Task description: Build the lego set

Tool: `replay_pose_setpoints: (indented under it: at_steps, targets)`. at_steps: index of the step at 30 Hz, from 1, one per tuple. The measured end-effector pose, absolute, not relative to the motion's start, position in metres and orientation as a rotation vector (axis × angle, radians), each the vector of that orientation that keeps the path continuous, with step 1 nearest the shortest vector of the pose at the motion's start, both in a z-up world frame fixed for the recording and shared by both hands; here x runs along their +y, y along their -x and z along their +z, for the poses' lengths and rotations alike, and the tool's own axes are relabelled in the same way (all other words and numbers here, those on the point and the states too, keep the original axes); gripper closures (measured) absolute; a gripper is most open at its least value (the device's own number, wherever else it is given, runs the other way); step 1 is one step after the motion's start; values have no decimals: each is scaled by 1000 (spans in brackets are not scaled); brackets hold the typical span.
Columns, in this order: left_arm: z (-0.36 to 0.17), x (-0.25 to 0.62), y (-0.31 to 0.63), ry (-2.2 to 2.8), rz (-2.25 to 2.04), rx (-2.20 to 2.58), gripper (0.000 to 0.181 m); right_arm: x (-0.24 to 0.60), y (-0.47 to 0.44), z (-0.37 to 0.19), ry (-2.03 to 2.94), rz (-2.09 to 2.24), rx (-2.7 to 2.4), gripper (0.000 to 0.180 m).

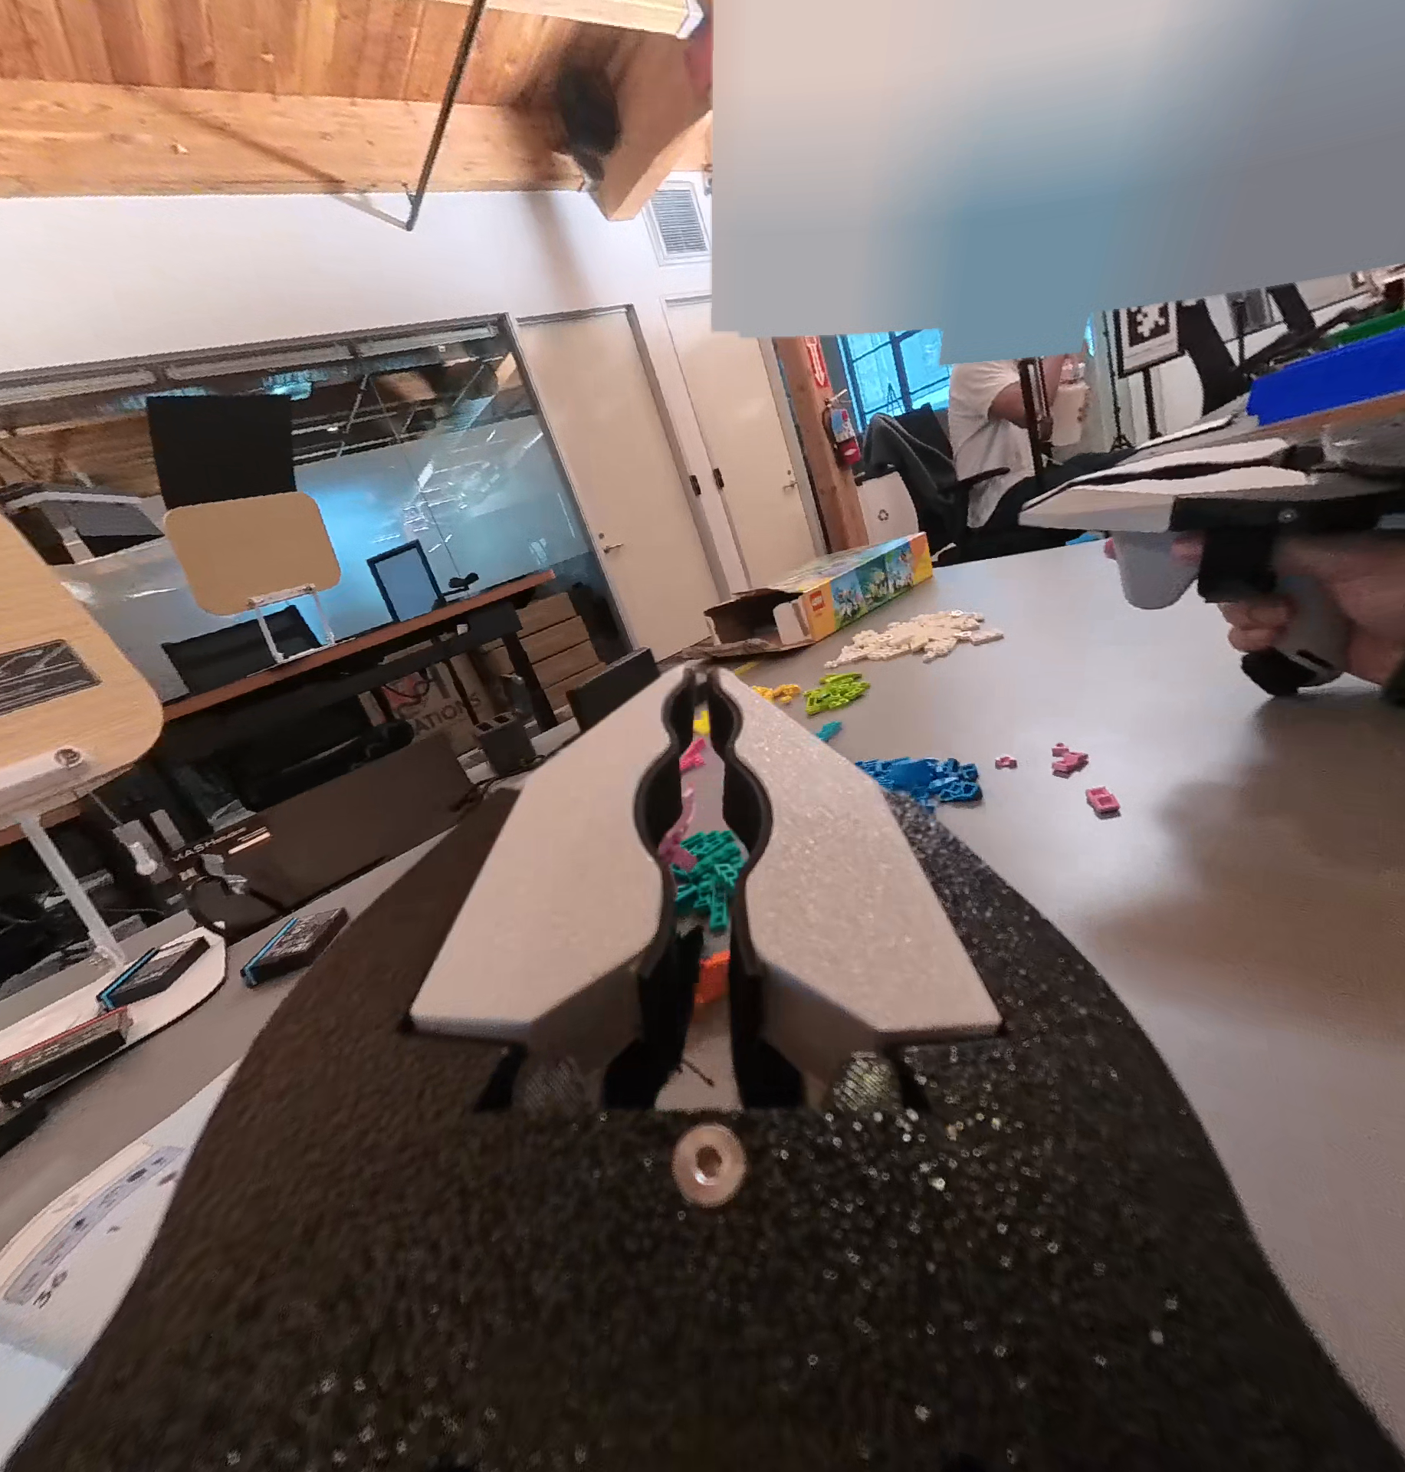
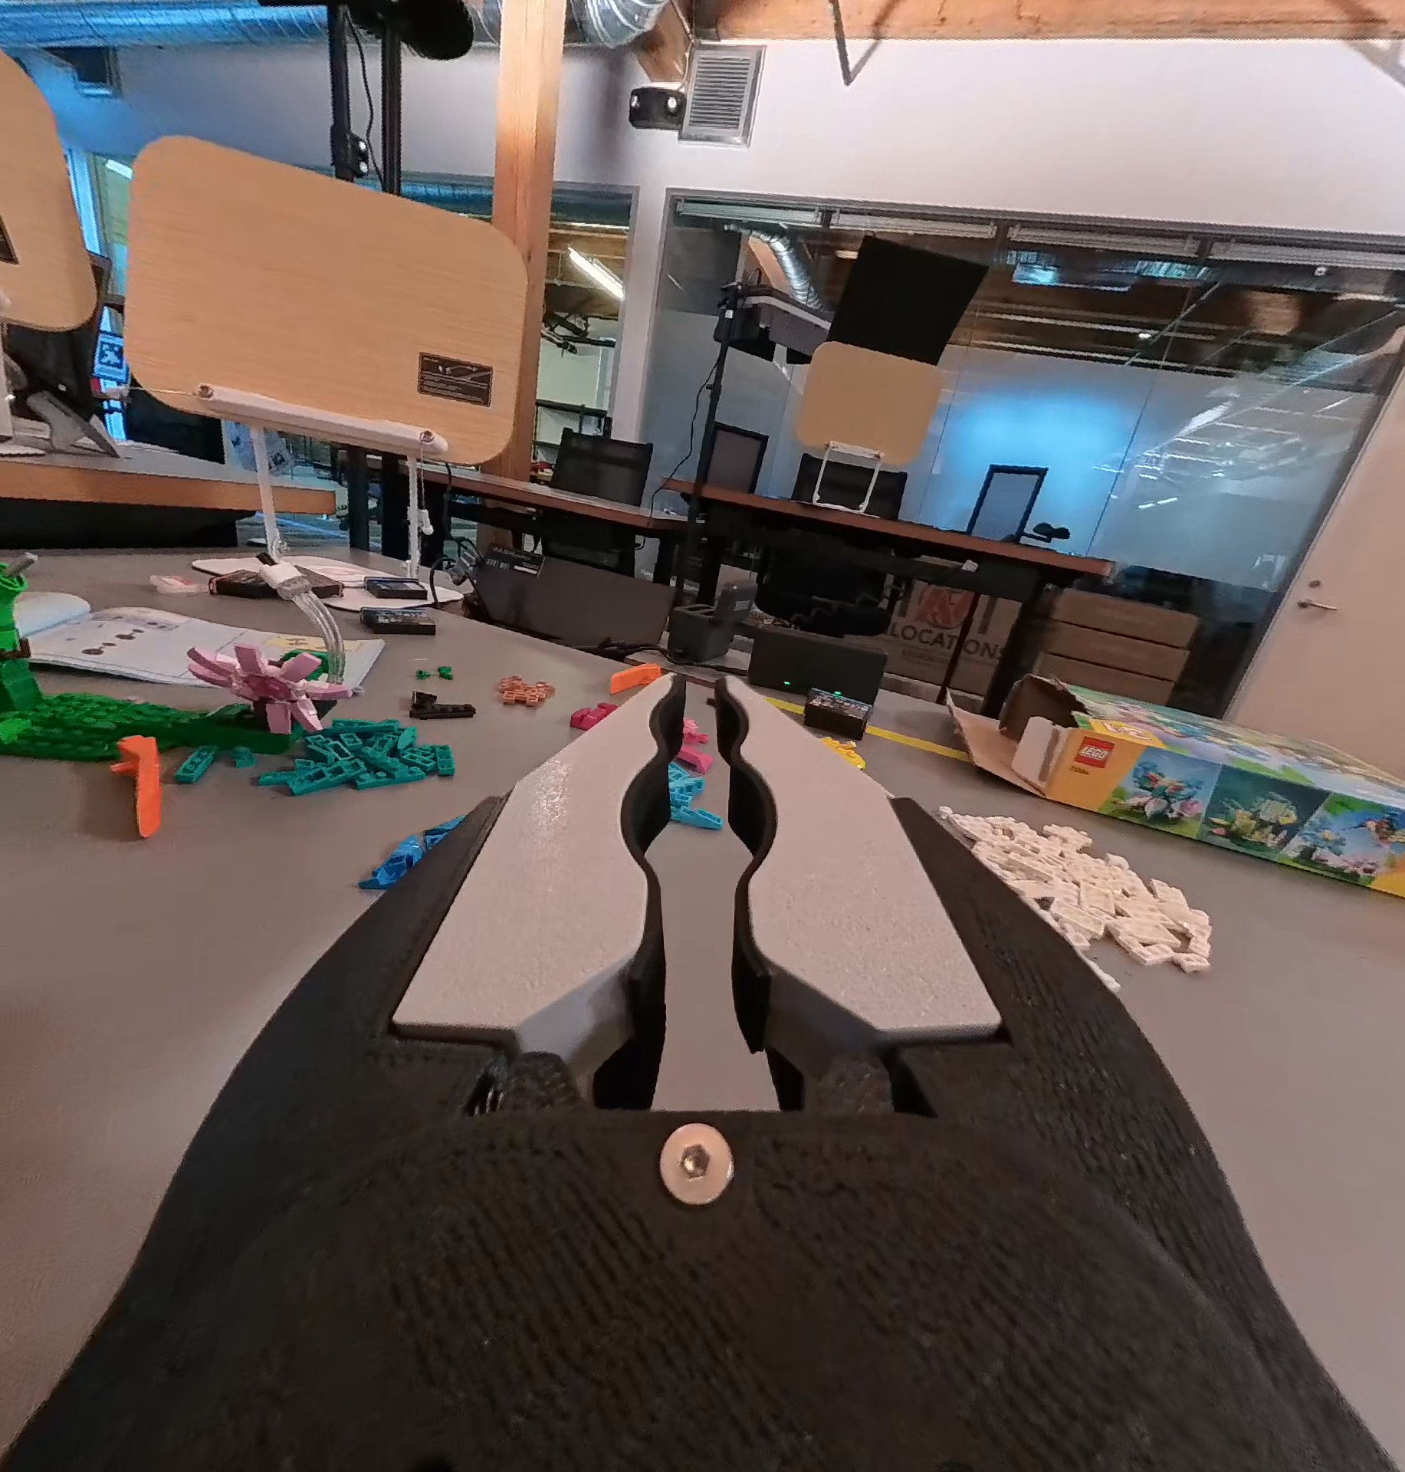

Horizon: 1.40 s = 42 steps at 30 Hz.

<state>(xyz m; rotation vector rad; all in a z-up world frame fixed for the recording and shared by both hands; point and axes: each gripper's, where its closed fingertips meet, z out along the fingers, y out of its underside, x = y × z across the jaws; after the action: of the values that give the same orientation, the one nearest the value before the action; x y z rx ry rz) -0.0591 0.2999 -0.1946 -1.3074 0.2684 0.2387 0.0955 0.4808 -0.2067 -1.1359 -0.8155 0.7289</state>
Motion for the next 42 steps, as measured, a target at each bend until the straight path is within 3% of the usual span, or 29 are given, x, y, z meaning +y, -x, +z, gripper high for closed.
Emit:
replay_pose_setpoints:
  at_steps: [17, 22, 37, 42]
  targets:
    - [-196, 301, 50, 1274, 275, 330, 181, 478, -93, -208, 1126, 730, -840, 176]
    - [-194, 300, 47, 1254, 267, 331, 170, 478, -92, -208, 1124, 731, -843, 176]
    - [-197, 302, 48, 1271, 260, 326, 169, 476, -91, -208, 1122, 739, -850, 178]
    - [-197, 302, 49, 1273, 273, 321, 169, 492, -105, -204, 1162, 715, -760, 168]
